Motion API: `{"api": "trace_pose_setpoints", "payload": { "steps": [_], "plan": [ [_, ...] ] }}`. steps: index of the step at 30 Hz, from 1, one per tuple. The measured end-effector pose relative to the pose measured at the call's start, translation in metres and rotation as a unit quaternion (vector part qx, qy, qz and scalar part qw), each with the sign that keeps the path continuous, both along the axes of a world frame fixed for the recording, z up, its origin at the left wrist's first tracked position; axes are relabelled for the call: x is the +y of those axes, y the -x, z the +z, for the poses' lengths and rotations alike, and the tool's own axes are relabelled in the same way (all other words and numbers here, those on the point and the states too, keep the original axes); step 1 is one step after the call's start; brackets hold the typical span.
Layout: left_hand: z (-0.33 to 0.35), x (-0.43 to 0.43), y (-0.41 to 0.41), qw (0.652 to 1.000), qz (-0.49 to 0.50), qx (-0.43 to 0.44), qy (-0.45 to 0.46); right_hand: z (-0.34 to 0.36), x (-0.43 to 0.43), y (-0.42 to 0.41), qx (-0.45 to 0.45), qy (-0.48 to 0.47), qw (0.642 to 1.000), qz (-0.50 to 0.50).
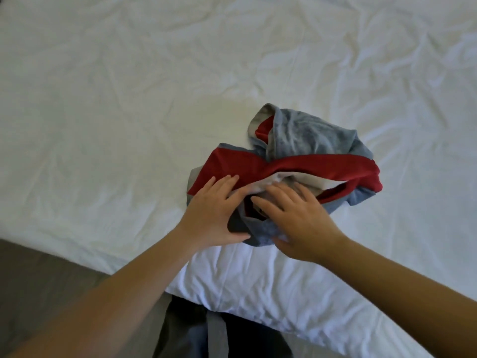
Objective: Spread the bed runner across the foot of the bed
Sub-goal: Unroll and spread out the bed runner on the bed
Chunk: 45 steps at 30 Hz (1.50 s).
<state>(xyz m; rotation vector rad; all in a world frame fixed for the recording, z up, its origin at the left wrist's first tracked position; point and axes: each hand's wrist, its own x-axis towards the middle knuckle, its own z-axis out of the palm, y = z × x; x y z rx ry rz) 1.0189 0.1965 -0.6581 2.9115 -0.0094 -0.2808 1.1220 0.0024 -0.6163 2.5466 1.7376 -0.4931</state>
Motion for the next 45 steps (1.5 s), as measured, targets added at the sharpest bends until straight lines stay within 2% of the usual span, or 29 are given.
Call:
{"api": "trace_pose_setpoints", "payload": {
  "steps": [2, 4, 5, 8, 10, 14, 18, 24, 27, 30, 33, 35, 40, 45],
  "plan": [
    [-0.016, 0.012, 0.004, 0.999, -0.028, 0.026, -0.036, -0.016, 0.01, 0.004, -0.016, 0.065, 0.998, 0.009],
    [-0.03, 0.019, 0.0, 0.997, -0.046, 0.034, -0.051, -0.029, 0.019, 0.005, -0.028, 0.084, 0.996, -0.008],
    [-0.037, 0.02, -0.003, 0.997, -0.055, 0.015, -0.053, -0.034, 0.023, 0.004, -0.043, 0.079, 0.996, -0.011],
    [-0.054, 0.021, -0.013, 0.986, -0.074, -0.147, -0.026, -0.045, 0.03, 0.005, -0.09, 0.049, 0.994, 0.024],
    [-0.06, 0.029, -0.02, 0.972, -0.083, -0.22, -0.022, -0.049, 0.033, 0.007, -0.125, 0.005, 0.991, 0.041],
    [-0.058, 0.068, -0.033, 0.956, -0.138, -0.258, -0.02, -0.045, 0.053, -0.001, -0.142, 0.031, 0.989, 0.006],
    [-0.052, 0.105, -0.044, 0.946, -0.187, -0.263, 0.004, -0.051, 0.084, -0.007, -0.127, -0.009, 0.992, -0.001],
    [-0.04, 0.172, -0.06, 0.95, -0.148, -0.274, 0.008, -0.04, 0.159, -0.029, -0.125, -0.046, 0.99, -0.038],
    [-0.024, 0.211, -0.069, 0.957, -0.114, -0.268, 0.009, -0.028, 0.206, -0.045, -0.11, -0.004, 0.991, -0.078],
    [-0.012, 0.241, -0.076, 0.968, -0.068, -0.241, 0.024, -0.014, 0.249, -0.055, -0.103, 0.084, 0.986, -0.101],
    [-0.01, 0.261, -0.077, 0.977, -0.023, -0.21, 0.031, -0.005, 0.283, -0.06, -0.104, 0.099, 0.981, -0.133],
    [-0.01, 0.266, -0.075, 0.979, 0.013, -0.195, 0.063, -0.002, 0.3, -0.06, -0.107, 0.077, 0.981, -0.144],
    [-0.007, 0.259, -0.073, 0.978, 0.027, -0.166, 0.124, -0.008, 0.307, -0.054, -0.076, 0.072, 0.98, -0.171],
    [0.004, 0.228, -0.076, 0.974, -0.004, -0.151, 0.168, -0.001, 0.259, -0.043, -0.009, -0.027, 0.987, -0.16]
  ]
}}
